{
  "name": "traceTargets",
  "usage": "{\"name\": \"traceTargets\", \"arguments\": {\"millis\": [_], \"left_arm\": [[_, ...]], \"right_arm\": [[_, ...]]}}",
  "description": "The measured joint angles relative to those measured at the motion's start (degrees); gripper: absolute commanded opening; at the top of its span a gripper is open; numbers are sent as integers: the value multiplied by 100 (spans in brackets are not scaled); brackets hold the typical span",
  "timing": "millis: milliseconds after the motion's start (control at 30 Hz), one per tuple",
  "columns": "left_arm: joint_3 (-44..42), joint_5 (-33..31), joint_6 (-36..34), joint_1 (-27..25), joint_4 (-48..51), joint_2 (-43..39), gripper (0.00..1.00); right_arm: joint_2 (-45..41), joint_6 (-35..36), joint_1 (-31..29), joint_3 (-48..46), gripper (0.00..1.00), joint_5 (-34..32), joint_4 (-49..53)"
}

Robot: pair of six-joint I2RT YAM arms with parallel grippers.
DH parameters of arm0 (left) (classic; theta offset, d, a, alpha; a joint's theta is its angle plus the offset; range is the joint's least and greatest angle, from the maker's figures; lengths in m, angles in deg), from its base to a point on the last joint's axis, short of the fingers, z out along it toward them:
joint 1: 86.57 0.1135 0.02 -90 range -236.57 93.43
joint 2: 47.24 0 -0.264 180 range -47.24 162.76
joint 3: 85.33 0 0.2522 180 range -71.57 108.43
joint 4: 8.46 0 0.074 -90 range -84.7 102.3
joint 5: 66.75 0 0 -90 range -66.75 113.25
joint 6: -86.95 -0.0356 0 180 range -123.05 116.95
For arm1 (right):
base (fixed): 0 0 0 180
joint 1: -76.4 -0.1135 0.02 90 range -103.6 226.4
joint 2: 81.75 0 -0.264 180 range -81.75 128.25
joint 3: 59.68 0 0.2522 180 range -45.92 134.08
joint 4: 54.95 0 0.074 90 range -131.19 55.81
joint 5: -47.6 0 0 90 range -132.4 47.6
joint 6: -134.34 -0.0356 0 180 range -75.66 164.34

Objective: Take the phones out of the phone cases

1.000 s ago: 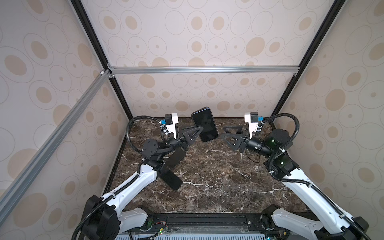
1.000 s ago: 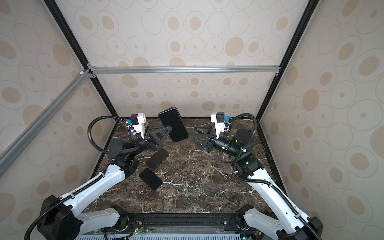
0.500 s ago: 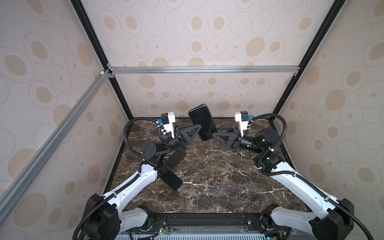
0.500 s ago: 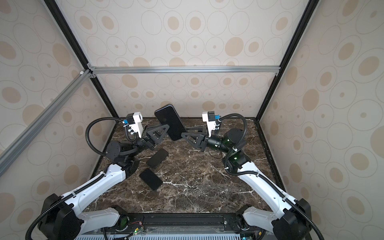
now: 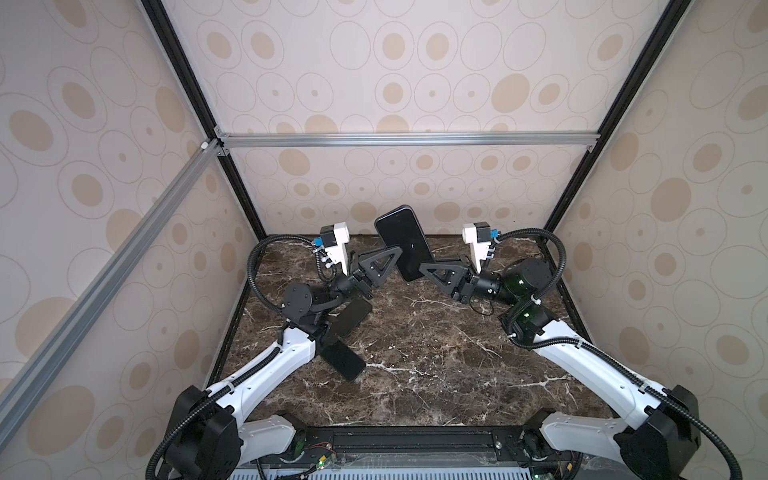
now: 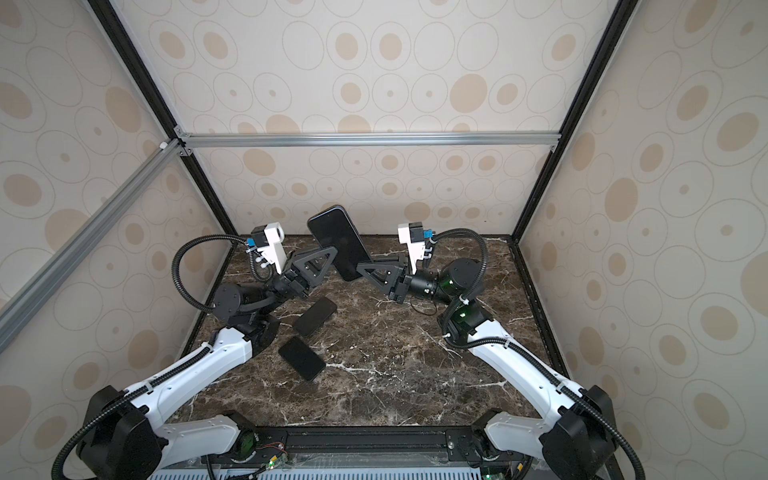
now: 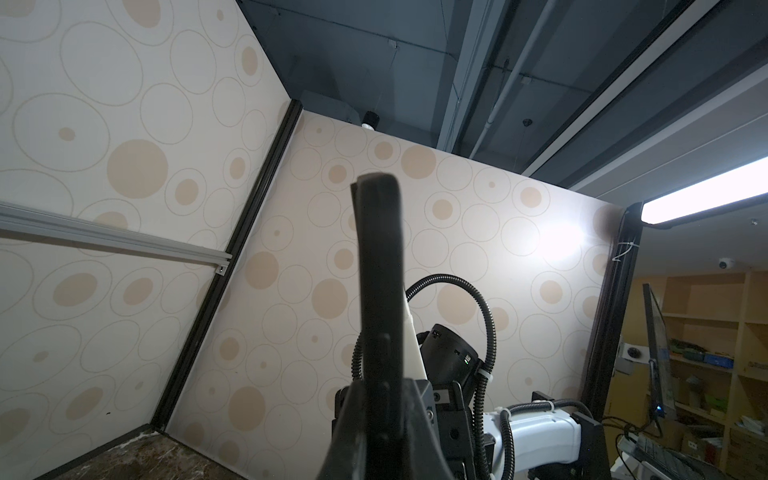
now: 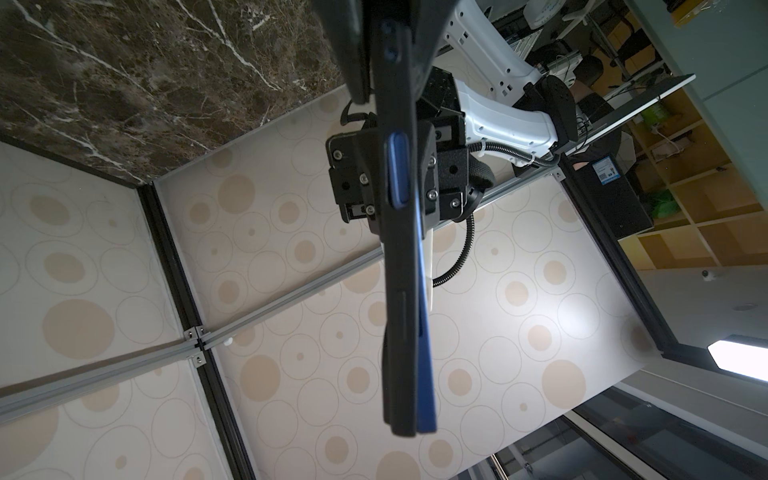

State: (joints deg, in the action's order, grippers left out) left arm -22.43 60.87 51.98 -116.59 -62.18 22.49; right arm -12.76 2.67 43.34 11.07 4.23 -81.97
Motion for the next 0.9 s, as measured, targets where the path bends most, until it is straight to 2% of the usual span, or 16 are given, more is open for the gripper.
{"name": "traceTargets", "arguments": {"millis": [67,100,267,367,700,800,900], "left_arm": [[0,-28,48,-15,-17,0,0],[0,-31,59,-17,-17,0,0],[0,59,-59,-15,79,0,36],[4,227,-210,35,133,0,46],[435,1248,-459,105,240,0,53],[503,1451,-608,116,417,-33,47],[566,1574,-859,116,748,-109,46]], "right_arm": [[0,13,-2,-7,0,0,-68],[-2,22,-2,-24,0,-9,-87],[-245,310,-28,-63,0,-83,378],[-581,787,-37,76,0,-37,1257],[-942,2323,125,1235,0,422,3825],[-973,2656,133,1399,0,481,4352],[-986,2973,164,1539,0,472,4857]]}}
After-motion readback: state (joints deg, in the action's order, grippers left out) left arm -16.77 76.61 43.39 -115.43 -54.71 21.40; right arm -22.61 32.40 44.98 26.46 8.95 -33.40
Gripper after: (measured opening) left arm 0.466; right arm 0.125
